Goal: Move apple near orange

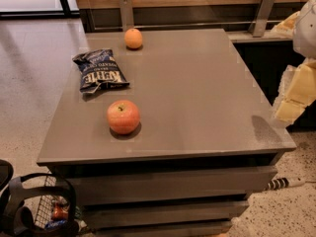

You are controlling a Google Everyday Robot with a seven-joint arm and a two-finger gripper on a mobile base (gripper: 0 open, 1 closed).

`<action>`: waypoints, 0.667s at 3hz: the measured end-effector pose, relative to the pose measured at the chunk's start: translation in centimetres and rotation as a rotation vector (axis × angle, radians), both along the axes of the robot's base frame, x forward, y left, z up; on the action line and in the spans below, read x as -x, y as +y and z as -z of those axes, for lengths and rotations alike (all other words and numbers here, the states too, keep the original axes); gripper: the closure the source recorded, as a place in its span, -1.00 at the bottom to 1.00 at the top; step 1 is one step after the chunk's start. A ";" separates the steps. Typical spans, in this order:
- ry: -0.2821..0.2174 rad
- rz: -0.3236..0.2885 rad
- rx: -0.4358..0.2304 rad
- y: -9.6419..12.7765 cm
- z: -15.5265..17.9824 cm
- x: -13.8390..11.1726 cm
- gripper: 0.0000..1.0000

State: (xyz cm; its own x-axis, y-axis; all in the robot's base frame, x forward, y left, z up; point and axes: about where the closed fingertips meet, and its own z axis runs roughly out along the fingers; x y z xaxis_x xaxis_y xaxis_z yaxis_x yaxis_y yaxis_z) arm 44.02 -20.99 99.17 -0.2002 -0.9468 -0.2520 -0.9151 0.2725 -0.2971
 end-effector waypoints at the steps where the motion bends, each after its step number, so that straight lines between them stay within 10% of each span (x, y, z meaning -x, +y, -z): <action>1: -0.019 -0.061 -0.154 2.1 1.3 -0.9 -1.00; 2: -0.035 -0.125 -0.318 5.7 2.5 -1.6 -1.00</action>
Offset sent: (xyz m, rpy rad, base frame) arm 0.0234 0.0958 -0.0377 0.5264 -0.0428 0.2015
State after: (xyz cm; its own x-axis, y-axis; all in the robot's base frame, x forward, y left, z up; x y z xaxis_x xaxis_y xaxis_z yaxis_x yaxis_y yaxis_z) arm 45.60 -15.34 96.67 -0.0733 -0.8365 -0.5430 -0.9380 0.2428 -0.2474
